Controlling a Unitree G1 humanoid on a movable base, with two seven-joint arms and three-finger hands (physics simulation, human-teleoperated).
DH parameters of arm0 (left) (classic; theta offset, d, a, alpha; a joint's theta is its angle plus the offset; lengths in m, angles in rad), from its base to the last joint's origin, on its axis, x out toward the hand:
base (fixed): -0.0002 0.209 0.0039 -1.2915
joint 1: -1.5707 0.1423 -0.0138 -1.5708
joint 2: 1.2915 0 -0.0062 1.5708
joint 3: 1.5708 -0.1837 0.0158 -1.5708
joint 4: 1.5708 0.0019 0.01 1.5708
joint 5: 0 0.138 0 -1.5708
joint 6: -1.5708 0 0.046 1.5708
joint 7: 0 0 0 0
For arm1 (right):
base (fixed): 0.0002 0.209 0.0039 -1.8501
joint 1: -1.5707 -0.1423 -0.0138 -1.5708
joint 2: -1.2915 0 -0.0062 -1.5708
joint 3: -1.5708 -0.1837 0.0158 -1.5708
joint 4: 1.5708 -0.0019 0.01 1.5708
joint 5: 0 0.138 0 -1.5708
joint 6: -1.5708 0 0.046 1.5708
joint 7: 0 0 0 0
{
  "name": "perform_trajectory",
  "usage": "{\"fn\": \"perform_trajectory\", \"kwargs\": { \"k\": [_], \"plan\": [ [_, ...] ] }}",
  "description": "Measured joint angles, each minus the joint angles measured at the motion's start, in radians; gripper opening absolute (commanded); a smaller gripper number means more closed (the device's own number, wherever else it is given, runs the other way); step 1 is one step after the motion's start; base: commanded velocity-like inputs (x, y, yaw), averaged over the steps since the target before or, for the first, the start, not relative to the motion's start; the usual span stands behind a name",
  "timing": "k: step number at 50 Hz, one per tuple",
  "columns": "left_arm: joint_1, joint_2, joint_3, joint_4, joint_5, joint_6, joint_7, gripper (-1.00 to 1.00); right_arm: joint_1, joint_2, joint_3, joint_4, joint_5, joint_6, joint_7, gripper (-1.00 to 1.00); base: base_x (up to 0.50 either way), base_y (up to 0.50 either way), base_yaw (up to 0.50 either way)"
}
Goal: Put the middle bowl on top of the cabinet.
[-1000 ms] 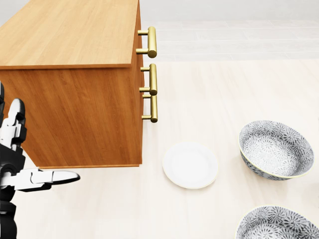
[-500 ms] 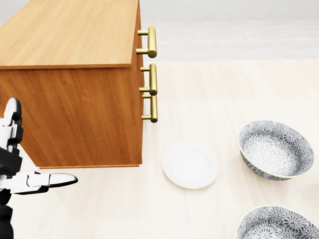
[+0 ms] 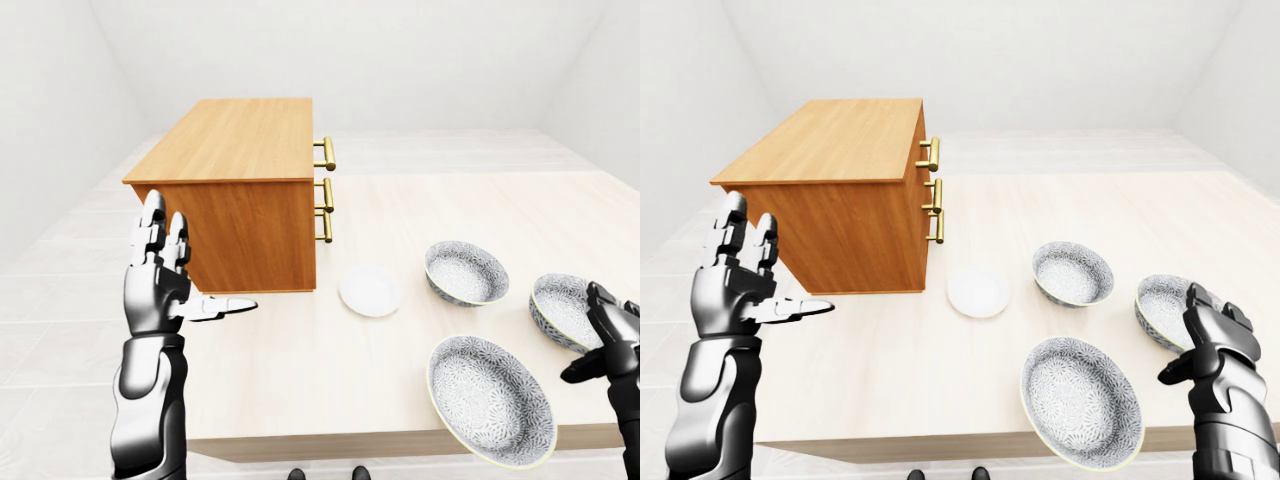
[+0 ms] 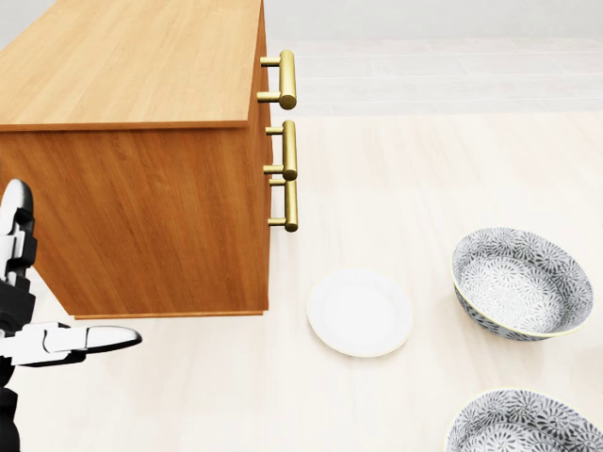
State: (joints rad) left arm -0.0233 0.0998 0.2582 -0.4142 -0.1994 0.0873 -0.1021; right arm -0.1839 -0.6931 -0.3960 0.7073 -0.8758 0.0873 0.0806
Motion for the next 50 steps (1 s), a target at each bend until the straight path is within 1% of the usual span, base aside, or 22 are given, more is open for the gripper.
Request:
{"fn": "perform_trajectory", "kwargs": {
  "k": [25,47,48,49,50],
  "plan": [
    [0.017,-0.008,0.000,-0.057,-0.003,0.000,-0.002,1.00,-0.049,-0.034,0.069,0.170,0.091,0.000,-0.093,1.00,0.00,0.00,0.00],
    [0.018,-0.010,0.004,-0.034,-0.001,0.000,-0.008,1.00,-0.176,-0.035,0.182,0.415,0.145,0.000,-0.209,1.00,0.00,0.00,0.00],
    [0.018,-0.010,0.005,-0.033,-0.001,0.000,-0.008,1.00,-0.180,-0.034,0.187,0.421,0.147,0.000,-0.211,0.61,0.00,0.00,0.00],
    [0.018,-0.009,0.005,-0.032,-0.002,0.000,-0.008,1.00,-0.184,-0.034,0.192,0.425,0.148,0.000,-0.215,0.03,0.00,0.00,0.00],
    [0.018,-0.009,0.005,-0.030,-0.002,0.000,-0.008,1.00,-0.188,-0.034,0.196,0.430,0.149,0.000,-0.217,-0.38,0.00,0.00,0.00]
  ]
}}
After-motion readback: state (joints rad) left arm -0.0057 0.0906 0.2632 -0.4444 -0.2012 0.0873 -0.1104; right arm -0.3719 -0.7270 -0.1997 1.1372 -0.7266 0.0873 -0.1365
